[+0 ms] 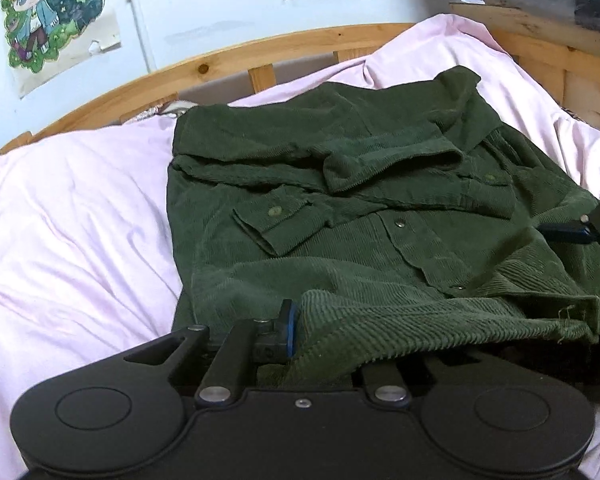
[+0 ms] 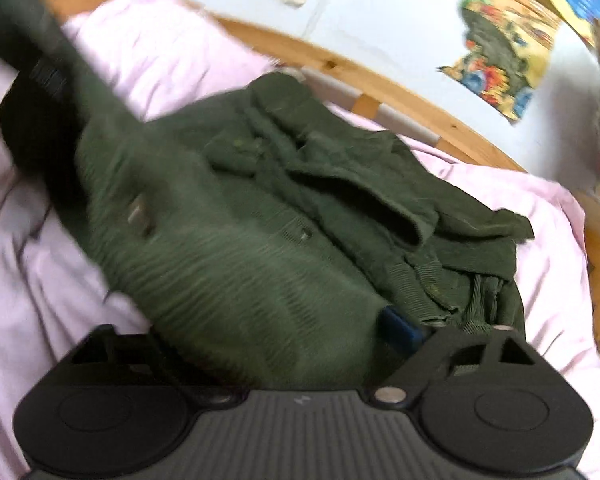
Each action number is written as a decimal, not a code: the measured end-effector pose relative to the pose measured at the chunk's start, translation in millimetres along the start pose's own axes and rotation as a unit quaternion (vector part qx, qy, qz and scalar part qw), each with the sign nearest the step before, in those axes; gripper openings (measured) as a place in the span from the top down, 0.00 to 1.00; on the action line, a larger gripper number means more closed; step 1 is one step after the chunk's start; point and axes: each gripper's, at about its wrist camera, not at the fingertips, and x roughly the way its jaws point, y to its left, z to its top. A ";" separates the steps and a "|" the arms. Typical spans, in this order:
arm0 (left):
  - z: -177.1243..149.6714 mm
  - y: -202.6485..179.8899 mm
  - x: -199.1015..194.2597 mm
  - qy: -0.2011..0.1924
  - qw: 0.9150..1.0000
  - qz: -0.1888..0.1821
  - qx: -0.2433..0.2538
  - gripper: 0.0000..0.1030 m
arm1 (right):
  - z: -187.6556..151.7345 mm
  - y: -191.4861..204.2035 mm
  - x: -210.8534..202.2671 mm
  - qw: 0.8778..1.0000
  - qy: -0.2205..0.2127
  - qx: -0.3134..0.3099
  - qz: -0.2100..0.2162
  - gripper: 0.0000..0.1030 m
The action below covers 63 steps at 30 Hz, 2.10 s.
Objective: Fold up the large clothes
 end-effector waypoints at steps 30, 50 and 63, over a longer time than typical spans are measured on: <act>-4.6 5.1 -2.9 0.003 1.000 -0.005 -0.016 0.82 | 0.0 34.3 19.4 0.993 0.046 -0.097 0.053 0.00; -21.8 -39.6 -18.2 -0.039 0.991 -0.045 0.119 0.20 | 24.5 -41.2 20.8 0.988 -0.014 0.118 0.098 0.56; -33.9 -20.4 31.9 0.054 0.989 0.082 0.106 0.89 | 16.1 -22.2 7.6 0.992 -0.003 0.084 0.092 0.43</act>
